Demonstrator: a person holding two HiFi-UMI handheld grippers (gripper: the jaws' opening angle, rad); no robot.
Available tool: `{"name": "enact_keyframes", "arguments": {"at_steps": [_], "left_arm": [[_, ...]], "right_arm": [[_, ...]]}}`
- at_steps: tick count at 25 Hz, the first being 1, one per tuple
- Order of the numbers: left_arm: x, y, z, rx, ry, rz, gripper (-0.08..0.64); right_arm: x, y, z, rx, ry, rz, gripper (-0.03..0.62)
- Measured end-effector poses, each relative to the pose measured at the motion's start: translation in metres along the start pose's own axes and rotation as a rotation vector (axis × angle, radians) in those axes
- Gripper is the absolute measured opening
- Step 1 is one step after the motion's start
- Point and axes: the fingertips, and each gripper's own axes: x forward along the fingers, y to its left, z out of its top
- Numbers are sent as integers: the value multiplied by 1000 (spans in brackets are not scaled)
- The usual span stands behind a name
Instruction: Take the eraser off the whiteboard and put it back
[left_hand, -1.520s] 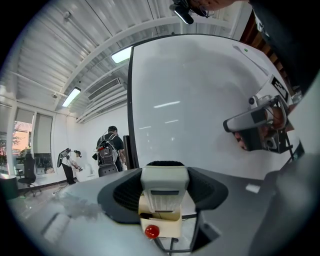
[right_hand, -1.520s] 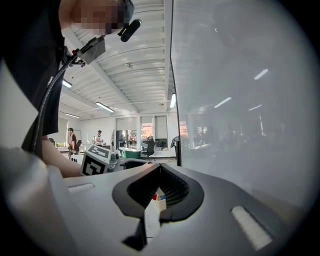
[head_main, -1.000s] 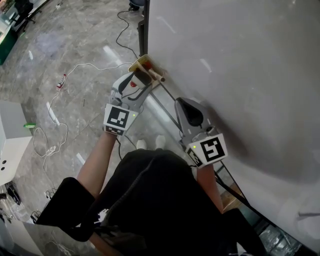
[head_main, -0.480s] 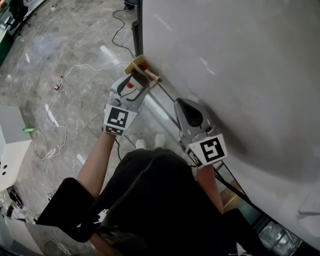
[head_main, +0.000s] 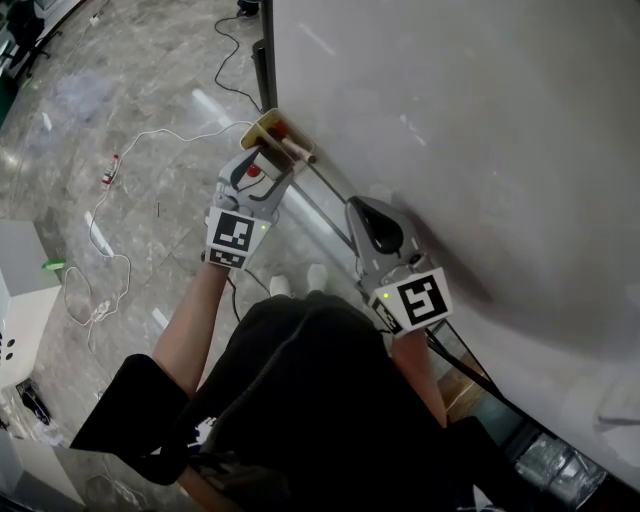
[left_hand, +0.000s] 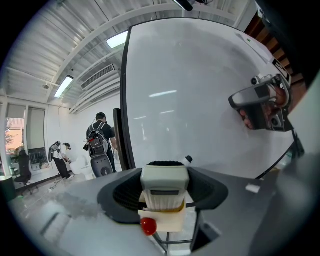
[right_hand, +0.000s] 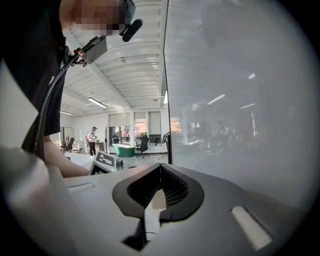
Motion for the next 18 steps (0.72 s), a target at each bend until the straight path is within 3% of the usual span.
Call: {"name": "enact_keyframes", "arguments": {"at_steps": [18], "left_arm": [[8,-4,-13,10,30,-18,279]], "right_arm": [[-7,0,-1,-5,10,-36,9]]}}
